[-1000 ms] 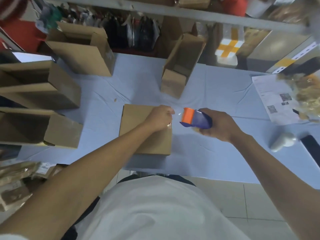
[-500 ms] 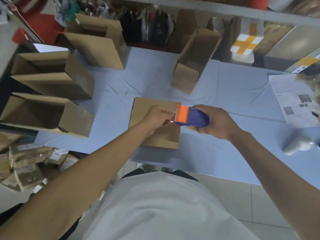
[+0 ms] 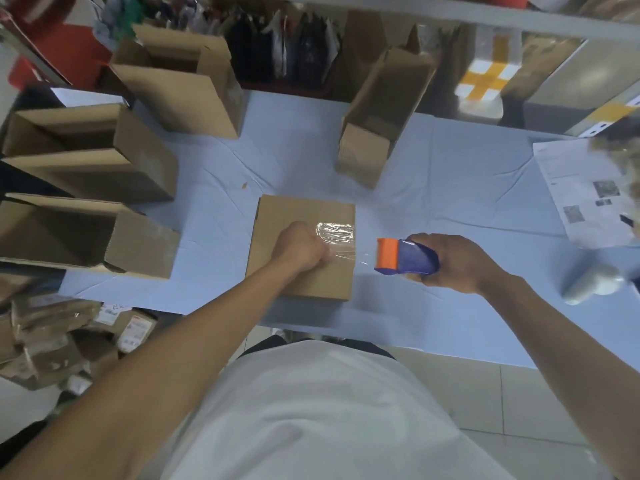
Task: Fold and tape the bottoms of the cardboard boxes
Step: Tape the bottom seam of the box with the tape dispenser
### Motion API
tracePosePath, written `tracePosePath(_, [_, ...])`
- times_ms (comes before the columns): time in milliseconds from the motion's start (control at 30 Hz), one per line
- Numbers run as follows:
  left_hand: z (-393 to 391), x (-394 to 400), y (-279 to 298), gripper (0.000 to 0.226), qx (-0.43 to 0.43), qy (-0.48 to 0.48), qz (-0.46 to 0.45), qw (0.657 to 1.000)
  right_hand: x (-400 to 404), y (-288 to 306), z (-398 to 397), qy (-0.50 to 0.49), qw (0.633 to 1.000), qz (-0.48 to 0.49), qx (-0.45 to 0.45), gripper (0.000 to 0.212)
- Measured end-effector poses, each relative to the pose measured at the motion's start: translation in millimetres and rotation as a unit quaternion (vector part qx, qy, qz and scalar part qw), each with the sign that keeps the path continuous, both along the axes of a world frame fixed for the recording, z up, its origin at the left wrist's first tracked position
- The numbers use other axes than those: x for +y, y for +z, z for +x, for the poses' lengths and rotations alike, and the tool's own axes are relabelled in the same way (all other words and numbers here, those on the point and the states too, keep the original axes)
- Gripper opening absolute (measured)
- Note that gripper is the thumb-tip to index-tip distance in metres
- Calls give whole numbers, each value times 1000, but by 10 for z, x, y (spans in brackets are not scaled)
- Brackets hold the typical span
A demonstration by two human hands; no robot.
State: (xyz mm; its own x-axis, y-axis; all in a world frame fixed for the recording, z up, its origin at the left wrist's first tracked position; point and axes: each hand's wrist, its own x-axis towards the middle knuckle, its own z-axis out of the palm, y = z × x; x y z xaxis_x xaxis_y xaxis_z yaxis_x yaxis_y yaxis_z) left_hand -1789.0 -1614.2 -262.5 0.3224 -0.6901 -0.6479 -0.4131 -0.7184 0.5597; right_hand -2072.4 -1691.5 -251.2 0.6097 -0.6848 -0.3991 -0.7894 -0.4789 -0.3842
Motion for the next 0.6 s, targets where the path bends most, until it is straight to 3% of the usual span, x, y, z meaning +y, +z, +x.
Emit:
tracePosePath(133, [-78, -28, 77, 24, -128, -70, -2, 989, 6, -103, 61, 7, 1000, 19, 8, 54])
tracePosePath(267, [-93, -136, 186, 37, -296, -234, 8, 926, 32, -175, 132, 24, 999, 17, 43, 48])
tracePosePath(333, [-84, -155, 219, 28, -291, -290, -24, 911, 45, -194, 178, 29, 998, 14, 55, 49])
tracePosePath(400, [-88, -112, 146, 10, -182, -343, -85, 918, 49, -208, 253, 36, 997, 8, 73, 49])
tracePosePath(467, [-127, -35, 97, 18, -75, -374, -95, 920, 54, -227, 352, 35, 996, 12, 84, 49])
tracePosePath(600, [-141, -37, -117, 32, -114, -450, -102, 880, 62, -183, 549, 16, 990, 38, 134, 43])
